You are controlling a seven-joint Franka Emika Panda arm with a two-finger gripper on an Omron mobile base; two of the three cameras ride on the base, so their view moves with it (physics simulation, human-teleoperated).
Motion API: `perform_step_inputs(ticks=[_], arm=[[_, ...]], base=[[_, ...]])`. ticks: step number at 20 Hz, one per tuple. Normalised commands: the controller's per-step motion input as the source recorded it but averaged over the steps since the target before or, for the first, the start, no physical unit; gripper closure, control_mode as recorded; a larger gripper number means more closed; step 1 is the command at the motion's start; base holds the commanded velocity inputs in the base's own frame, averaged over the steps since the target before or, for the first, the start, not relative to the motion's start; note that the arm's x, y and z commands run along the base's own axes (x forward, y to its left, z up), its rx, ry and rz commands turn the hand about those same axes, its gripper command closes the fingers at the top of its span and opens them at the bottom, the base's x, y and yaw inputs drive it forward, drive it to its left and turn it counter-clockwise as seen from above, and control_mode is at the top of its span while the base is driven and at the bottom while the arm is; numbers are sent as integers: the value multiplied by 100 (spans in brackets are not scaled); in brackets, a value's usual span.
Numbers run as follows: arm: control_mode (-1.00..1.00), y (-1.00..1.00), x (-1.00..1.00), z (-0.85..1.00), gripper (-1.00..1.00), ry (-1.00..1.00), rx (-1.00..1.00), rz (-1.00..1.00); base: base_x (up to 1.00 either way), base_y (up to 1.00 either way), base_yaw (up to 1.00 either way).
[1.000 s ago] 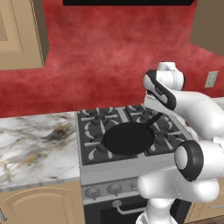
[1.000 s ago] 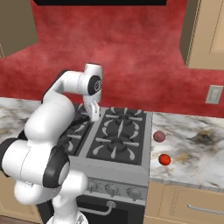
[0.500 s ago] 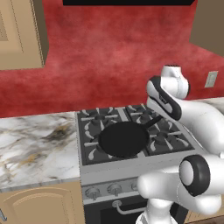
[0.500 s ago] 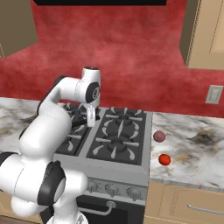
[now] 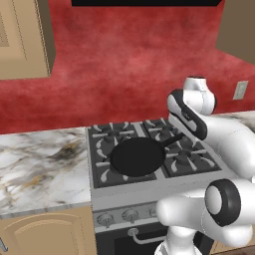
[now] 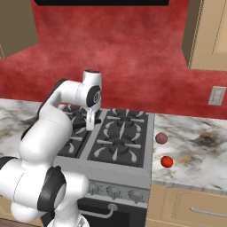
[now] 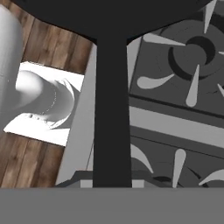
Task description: Place the pan on the front left burner on the stove. Then place the tomato and the onion in the pan and turn on the front left burner.
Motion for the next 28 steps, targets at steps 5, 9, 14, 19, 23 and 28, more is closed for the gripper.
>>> perform_step_inputs(ticks=[5, 9, 14, 19, 23, 28], arm=[[-100, 0, 0, -15, 100, 0, 0, -3], [-100, 0, 0, -20, 100, -1, 0, -2], [-100, 0, 2, -21, 100, -3, 0, 0], [-100, 0, 6, -12, 100, -3, 0, 0], [-100, 0, 16, -1, 100, -1, 3, -2], [-100, 0, 18, -2, 100, -1, 3, -3]], base=[[0, 0, 0], [0, 0, 0], [0, 0, 0], [0, 0, 0], [0, 0, 0], [0, 0, 0]])
